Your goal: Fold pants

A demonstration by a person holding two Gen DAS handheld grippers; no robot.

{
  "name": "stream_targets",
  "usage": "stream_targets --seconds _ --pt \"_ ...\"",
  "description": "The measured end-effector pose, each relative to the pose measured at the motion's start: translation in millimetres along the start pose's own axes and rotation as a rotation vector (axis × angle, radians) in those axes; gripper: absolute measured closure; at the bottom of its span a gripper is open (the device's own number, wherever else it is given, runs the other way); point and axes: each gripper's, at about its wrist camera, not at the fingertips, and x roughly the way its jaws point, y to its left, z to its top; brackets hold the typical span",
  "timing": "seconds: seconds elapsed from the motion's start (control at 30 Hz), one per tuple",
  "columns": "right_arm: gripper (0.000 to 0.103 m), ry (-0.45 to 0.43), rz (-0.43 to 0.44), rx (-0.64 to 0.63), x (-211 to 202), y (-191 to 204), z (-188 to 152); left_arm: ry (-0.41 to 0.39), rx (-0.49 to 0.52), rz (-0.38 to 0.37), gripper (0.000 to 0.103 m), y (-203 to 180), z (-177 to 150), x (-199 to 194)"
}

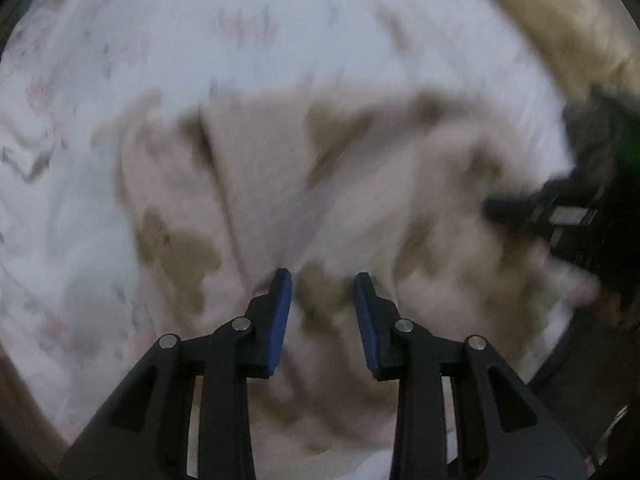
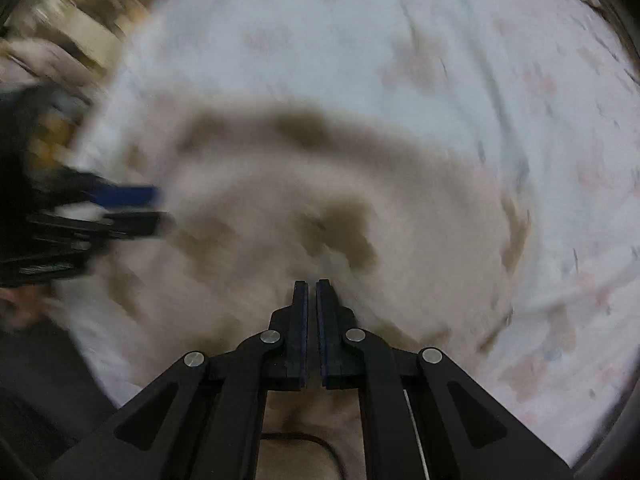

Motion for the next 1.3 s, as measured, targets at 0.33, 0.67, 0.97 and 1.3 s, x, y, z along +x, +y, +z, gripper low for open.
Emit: stream_targets --seconds 0.33,0.67,0.97,1.3 --pt "0.097 -0.046 -0.005 0.236 -42.1 -73.0 -20.6 -0.044 -0.236 0.107 0.069 64.9 -5.8 -41.7" --pt "0.04 -0.226 0.119 0.372 -49.0 -120.4 11.1 -0.189 -0.306 0.041 0.038 96.4 43.1 -42.2" --pt "0.077 -0.145 0.119 0.259 -19.9 -112.7 16.0 -0.164 -0.161 0.004 0.099 76.9 63.2 -17.6" --pt "0.098 -0.347 0.096 0.139 -74.4 -107.4 45.0 -0.268 -0.091 0.042 0.101 81.1 96.0 -66.9"
